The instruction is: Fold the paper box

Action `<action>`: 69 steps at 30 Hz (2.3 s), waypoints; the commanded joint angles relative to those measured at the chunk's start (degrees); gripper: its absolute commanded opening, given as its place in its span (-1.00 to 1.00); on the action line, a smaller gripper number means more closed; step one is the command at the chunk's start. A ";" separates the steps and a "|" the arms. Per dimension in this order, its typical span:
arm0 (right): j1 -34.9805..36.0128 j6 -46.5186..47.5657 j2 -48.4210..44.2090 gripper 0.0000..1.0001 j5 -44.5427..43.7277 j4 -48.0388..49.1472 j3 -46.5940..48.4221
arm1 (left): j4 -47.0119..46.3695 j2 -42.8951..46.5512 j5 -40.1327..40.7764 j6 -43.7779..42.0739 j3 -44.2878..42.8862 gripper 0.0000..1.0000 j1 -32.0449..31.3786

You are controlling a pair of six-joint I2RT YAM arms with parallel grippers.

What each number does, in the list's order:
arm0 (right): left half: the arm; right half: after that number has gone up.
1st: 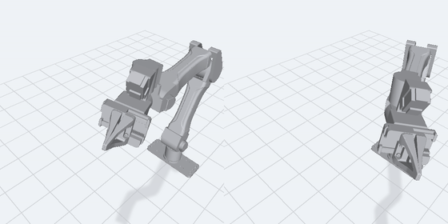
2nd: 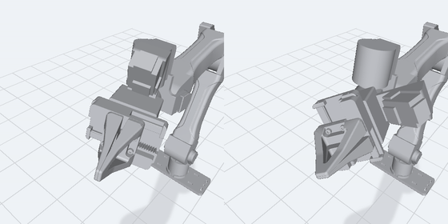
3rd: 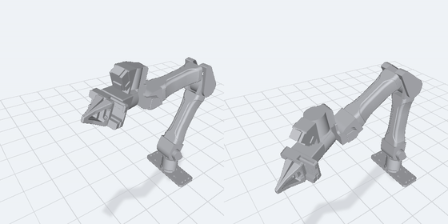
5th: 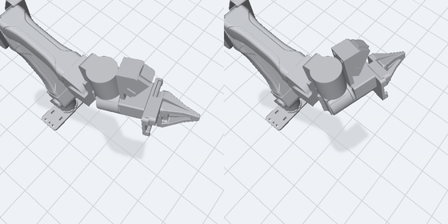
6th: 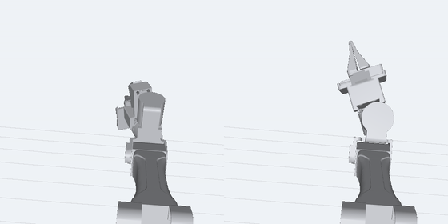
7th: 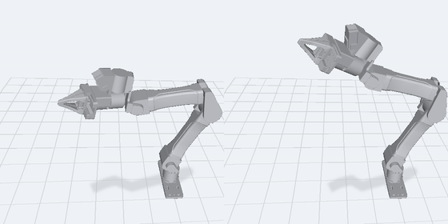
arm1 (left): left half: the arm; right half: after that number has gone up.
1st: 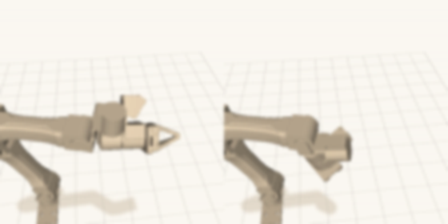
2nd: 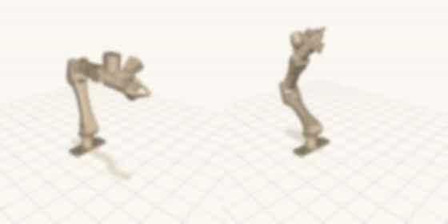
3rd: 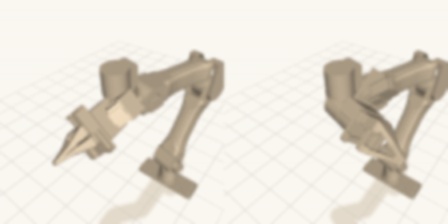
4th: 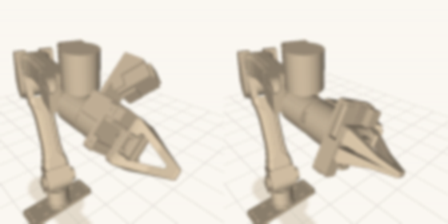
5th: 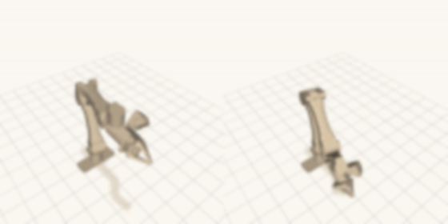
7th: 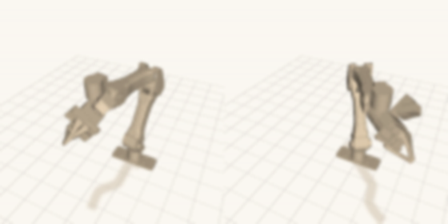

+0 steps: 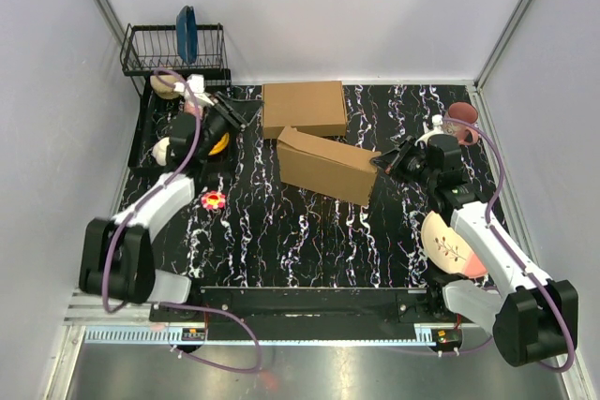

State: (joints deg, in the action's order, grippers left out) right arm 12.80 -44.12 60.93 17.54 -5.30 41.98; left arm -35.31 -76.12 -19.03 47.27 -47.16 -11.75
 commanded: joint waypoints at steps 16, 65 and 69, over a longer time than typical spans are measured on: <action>-0.14 3.86 2.97 -0.96 -0.93 -4.45 0.21 | 24.81 -15.02 -17.29 -11.91 -8.83 -1.00 -6.53; 11.55 13.09 0.16 -0.91 -12.44 -30.65 1.35 | 26.09 9.33 -4.96 -11.41 -7.07 -0.52 -5.13; 11.37 13.53 1.38 -0.91 -13.05 -30.56 1.88 | 21.26 2.06 -12.59 -7.90 -8.74 -0.49 -3.99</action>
State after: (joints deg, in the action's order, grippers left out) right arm 24.38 -32.73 60.16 9.26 -28.45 44.75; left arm -8.23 -68.01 -24.77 36.16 -53.21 -16.91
